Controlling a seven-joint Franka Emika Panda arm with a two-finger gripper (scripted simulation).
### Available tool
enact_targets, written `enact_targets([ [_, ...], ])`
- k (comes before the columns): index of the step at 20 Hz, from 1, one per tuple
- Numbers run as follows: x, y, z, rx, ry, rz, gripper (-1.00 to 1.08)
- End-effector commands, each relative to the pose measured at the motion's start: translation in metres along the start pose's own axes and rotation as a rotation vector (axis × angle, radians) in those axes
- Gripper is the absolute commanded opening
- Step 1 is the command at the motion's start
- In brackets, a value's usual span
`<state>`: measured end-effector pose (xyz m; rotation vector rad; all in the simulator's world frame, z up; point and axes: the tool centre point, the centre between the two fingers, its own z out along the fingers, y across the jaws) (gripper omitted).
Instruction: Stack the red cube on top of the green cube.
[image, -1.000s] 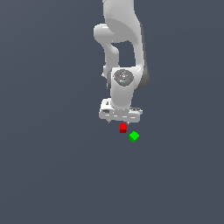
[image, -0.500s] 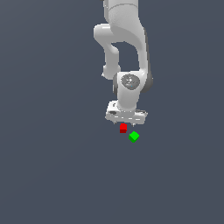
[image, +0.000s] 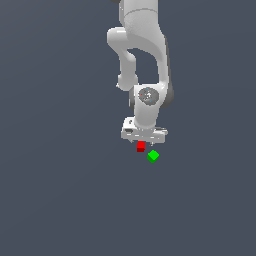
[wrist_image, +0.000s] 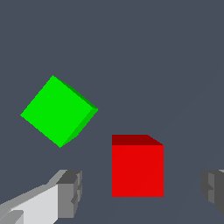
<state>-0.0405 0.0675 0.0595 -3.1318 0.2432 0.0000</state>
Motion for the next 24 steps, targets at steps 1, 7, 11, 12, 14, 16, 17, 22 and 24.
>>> enact_targets([
  [1, -0.001, 0.0, 0.01, 0.0, -0.001, 0.0, 1.0],
  [7, 0.0, 0.0, 0.035, 0.0, 0.0, 0.001, 1.0],
  [11, 0.0, 0.0, 0.04, 0.0, 0.0, 0.001, 1.0],
  [12, 0.0, 0.0, 0.04, 0.0, 0.0, 0.001, -1.0],
  [14, 0.0, 0.0, 0.04, 0.0, 0.0, 0.001, -1.0],
  [16, 0.0, 0.0, 0.04, 0.0, 0.0, 0.001, -1.0],
  [17, 0.0, 0.0, 0.04, 0.0, 0.0, 0.001, -1.0],
  [22, 0.0, 0.0, 0.039, 0.0, 0.0, 0.001, -1.0],
  [24, 0.0, 0.0, 0.038, 0.0, 0.0, 0.001, -1.0],
])
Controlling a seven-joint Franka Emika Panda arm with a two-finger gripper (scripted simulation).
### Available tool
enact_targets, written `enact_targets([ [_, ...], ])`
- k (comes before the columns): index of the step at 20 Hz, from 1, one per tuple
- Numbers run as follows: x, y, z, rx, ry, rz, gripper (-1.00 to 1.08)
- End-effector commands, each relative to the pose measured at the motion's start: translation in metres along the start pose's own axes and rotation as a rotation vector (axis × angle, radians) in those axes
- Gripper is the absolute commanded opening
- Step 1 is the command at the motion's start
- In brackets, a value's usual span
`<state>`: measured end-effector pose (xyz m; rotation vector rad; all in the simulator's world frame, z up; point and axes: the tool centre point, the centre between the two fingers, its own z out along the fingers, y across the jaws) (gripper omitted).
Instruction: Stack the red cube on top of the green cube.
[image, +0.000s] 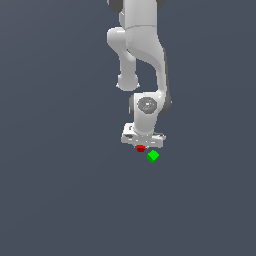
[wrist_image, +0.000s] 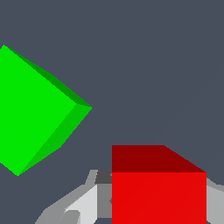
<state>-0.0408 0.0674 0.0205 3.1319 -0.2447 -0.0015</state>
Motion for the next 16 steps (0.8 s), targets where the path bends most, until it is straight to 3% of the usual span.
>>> enact_targets([
  [1, 0.0, 0.0, -0.002, 0.0, 0.001, 0.0, -1.0],
  [16, -0.001, 0.0, -0.079, 0.0, 0.001, 0.0, -1.0],
])
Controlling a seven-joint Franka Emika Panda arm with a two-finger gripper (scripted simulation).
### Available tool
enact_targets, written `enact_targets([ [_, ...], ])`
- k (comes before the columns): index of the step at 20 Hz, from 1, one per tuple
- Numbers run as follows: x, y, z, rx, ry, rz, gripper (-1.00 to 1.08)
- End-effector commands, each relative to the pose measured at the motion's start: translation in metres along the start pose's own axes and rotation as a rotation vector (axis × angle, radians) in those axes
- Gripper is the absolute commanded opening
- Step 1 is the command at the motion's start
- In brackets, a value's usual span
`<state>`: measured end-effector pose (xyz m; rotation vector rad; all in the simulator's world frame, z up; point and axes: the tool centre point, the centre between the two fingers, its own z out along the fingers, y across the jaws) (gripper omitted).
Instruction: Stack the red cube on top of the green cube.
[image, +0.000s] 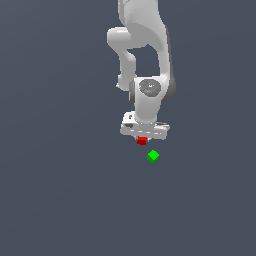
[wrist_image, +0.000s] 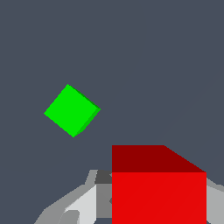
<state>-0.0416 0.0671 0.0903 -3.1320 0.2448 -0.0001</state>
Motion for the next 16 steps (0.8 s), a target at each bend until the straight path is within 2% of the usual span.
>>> enact_targets([
  [1, 0.0, 0.0, -0.014, 0.0, 0.0, 0.0, -1.0],
  [7, 0.001, 0.0, -0.029, 0.0, 0.0, 0.0, -1.0],
  [16, 0.006, -0.008, -0.021, 0.0, 0.001, 0.0, -1.0],
])
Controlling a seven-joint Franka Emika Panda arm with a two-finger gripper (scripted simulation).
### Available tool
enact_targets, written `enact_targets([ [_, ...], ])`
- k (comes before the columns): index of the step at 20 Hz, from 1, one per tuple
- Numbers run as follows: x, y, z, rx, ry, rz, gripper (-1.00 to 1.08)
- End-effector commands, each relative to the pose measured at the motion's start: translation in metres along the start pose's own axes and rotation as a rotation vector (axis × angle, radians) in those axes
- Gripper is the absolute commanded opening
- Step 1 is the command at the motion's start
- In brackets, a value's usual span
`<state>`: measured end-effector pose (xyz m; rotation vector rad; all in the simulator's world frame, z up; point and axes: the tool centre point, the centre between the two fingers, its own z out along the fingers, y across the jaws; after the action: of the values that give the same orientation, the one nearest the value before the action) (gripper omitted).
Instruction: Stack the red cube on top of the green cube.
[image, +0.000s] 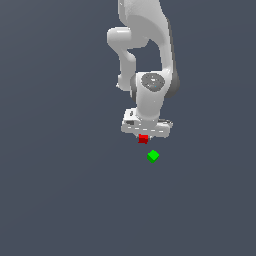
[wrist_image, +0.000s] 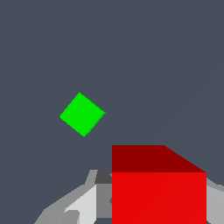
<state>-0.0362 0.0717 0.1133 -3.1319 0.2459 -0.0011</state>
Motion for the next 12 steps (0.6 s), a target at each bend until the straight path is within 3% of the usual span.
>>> enact_targets([
  [1, 0.004, -0.006, 0.005, 0.0, 0.0, -0.001, -1.0],
  [12, 0.032, -0.045, 0.04, 0.0, 0.0, 0.0, -1.0],
])
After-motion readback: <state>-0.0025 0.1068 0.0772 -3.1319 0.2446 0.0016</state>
